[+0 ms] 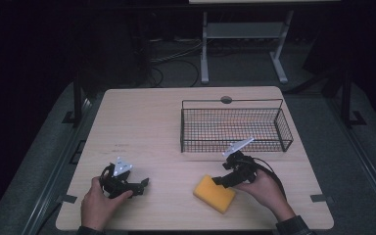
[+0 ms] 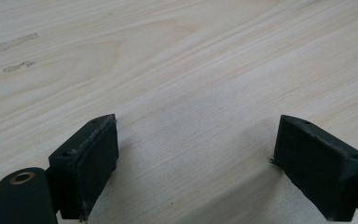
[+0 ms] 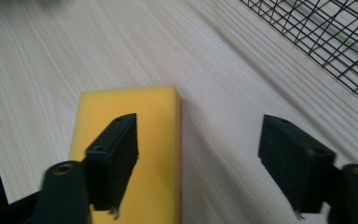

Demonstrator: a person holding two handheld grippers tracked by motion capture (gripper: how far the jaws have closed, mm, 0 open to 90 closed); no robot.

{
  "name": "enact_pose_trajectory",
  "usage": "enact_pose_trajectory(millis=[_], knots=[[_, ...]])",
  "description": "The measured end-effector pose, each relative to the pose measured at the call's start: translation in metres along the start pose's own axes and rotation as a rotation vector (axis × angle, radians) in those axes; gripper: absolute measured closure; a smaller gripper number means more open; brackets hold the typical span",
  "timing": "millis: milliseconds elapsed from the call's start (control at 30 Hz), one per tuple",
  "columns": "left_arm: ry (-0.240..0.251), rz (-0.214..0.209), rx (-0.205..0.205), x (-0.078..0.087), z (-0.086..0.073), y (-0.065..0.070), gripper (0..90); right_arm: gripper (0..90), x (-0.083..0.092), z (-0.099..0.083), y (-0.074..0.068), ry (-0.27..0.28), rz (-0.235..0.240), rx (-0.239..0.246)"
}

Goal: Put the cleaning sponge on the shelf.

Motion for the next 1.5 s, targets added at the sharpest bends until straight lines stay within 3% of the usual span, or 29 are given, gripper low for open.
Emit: enact_pose_trajectory(millis=[133, 633, 1100, 1500], knots=[[0.002, -0.001, 0.003, 0.0, 0.0, 0.0, 12.9, 19.7, 0.003, 0.001, -0.007, -0.019, -0.004, 0.021], [0.0, 0.0, 0.0, 0.0, 0.0, 0.0, 12.9, 9.6, 0.001, -0.001, -0.025, -0.106, -0.013, 0.066], [0.0, 0.0, 0.0, 0.0, 0.0, 0.0, 12.9, 8.6, -0.009, -0.005, -0.042, -0.167, 0.004, 0.109], [0.0, 0.0, 0.0, 0.0, 0.0, 0.0, 12.9, 8.7, -0.022, -0.008, -0.048, -0.203, -0.001, 0.141]])
Point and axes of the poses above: each handheld gripper's, and its own axes: x roughly backward along the jaws, z roughly out of its top, y roughly to its right, the point moved 7 cm from there along -x, roughly forward along the jaws, and after that the axes turned 12 degrees about x, right-handed, at the moved point
